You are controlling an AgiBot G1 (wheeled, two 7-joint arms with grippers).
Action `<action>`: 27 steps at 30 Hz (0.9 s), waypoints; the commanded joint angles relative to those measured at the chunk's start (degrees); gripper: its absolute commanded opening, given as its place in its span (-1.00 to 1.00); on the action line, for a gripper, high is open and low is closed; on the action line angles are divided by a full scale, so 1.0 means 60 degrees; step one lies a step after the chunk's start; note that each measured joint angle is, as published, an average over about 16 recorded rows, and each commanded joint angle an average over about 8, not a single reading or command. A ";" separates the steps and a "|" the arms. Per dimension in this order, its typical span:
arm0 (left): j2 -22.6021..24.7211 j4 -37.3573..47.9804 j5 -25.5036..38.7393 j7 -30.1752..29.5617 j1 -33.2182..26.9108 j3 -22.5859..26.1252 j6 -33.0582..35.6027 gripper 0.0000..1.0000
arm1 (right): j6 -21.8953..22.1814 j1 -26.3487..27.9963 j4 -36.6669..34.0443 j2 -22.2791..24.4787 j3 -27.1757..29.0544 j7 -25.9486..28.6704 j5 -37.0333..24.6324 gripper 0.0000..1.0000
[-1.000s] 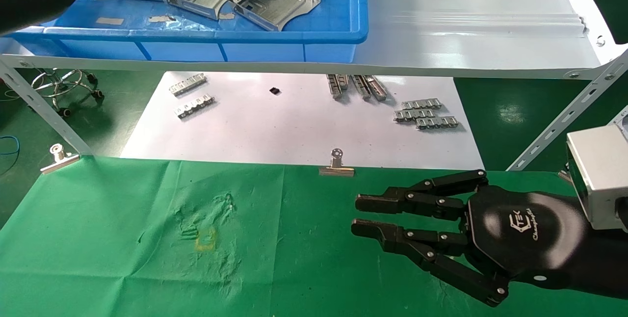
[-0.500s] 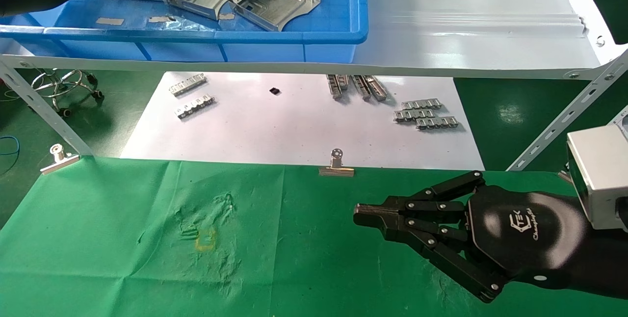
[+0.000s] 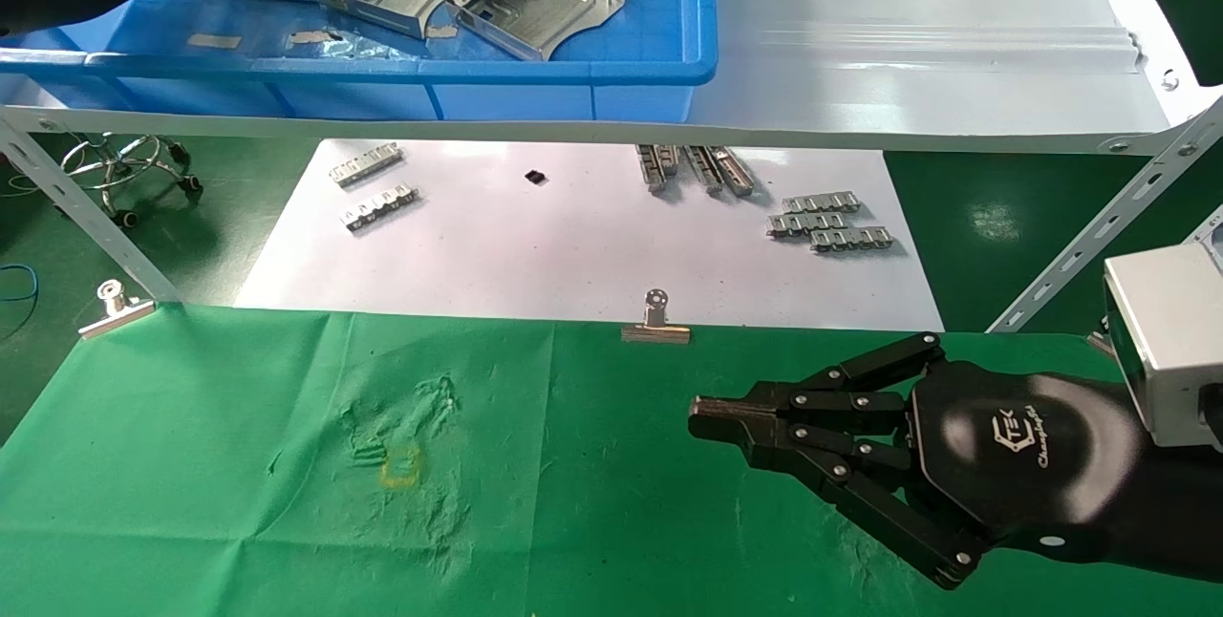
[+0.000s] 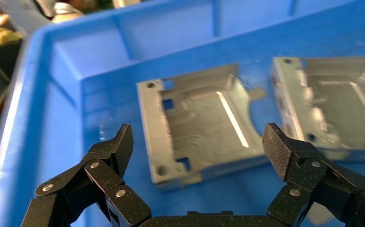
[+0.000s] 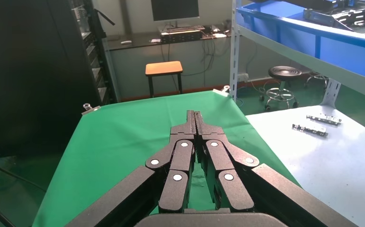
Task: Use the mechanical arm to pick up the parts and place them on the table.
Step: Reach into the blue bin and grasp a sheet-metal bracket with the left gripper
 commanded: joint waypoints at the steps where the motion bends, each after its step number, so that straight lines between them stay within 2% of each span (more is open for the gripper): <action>1: 0.0085 0.0131 -0.0027 0.0148 0.0009 -0.0031 -0.0278 -0.89 | 0.0000 0.0000 0.0000 0.0000 0.0000 0.0000 0.0000 -1.00; 3: 0.0181 0.0240 -0.0070 0.0256 0.0023 -0.0068 -0.0528 -1.00 | 0.0000 0.0000 0.0000 0.0000 0.0000 0.0000 0.0000 -1.00; 10: 0.0417 0.0533 -0.0165 0.0550 -0.0006 -0.0149 -0.1079 -1.00 | 0.0000 0.0000 0.0000 0.0000 0.0000 0.0000 0.0000 -1.00; 27: 0.0523 0.0924 -0.0062 0.0710 -0.0198 -0.0080 -0.1229 -1.00 | 0.0000 0.0000 0.0000 0.0000 0.0000 0.0000 0.0000 -1.00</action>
